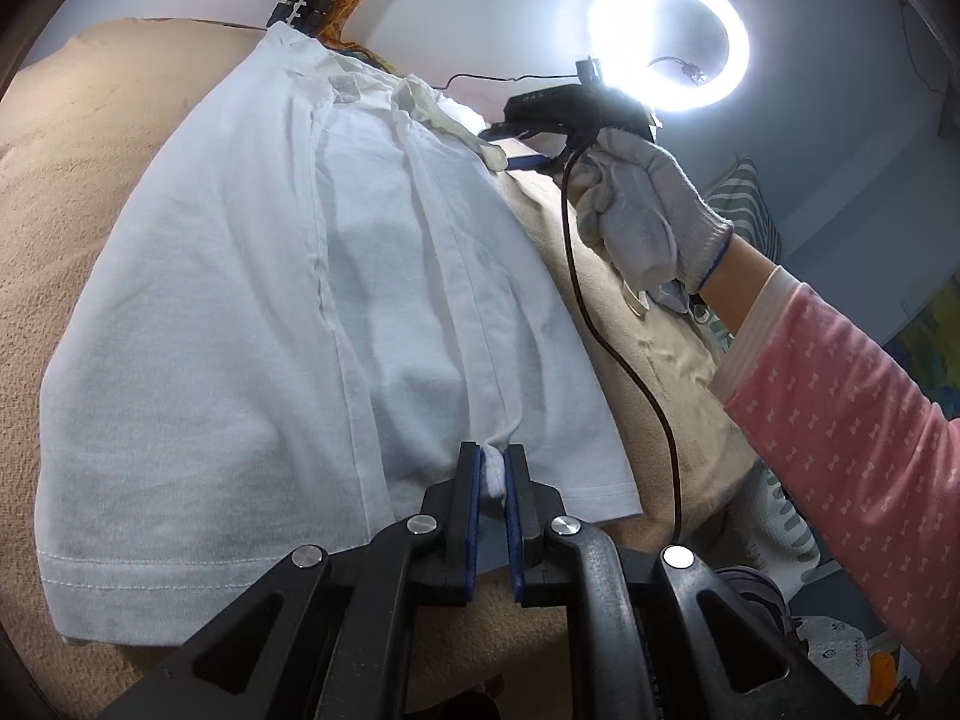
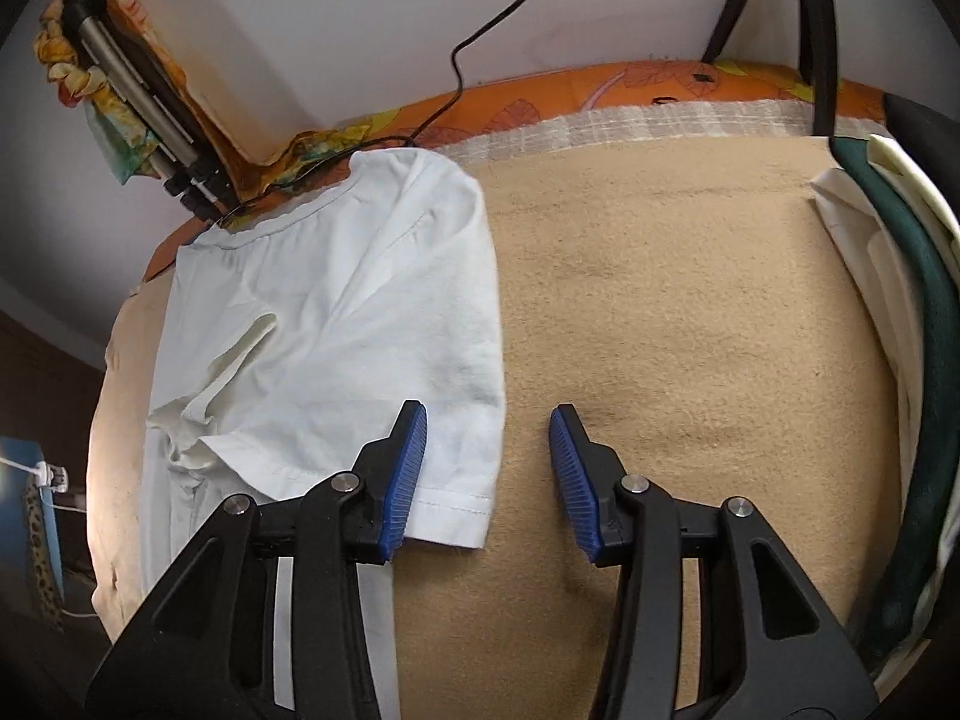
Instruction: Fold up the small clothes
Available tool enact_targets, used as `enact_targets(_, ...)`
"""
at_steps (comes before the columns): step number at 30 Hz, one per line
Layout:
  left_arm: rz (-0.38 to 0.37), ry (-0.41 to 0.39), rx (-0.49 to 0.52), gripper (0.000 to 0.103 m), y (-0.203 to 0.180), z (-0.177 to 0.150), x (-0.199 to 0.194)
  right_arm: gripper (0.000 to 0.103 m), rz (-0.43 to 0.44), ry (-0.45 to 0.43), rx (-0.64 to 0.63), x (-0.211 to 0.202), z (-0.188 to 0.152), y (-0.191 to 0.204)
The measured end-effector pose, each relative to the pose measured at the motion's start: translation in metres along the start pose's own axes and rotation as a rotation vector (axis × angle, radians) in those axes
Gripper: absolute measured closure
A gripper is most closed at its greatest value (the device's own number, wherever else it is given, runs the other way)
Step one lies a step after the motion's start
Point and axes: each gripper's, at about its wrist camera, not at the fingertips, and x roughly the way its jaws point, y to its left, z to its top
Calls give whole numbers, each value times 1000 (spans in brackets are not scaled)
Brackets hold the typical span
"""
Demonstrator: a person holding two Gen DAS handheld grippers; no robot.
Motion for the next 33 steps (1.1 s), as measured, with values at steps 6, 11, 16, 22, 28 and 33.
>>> enact_targets(6, -20, -2, -8, 98, 5, 1, 2, 99, 74, -20, -1, -17, 25, 29)
enact_targets(11, -40, -1, -8, 98, 9, 3, 2, 99, 115, -69, -55, -33, 59, 81)
enact_targets(16, -55, -3, -6, 98, 12, 3, 3, 99, 60, -46, -164, -10, 76, 139)
enact_targets(22, -63, -3, -7, 98, 14, 4, 3, 99, -12, 25, -168, 50, 77, 161)
enact_targets(28, -62, -1, -7, 98, 15, 4, 2, 66, -12, 87, -195, 75, 70, 164)
enact_targets(33, -58, 7, 10, 98, 13, 6, -2, 58, 79, 6, -154, 18, 70, 144)
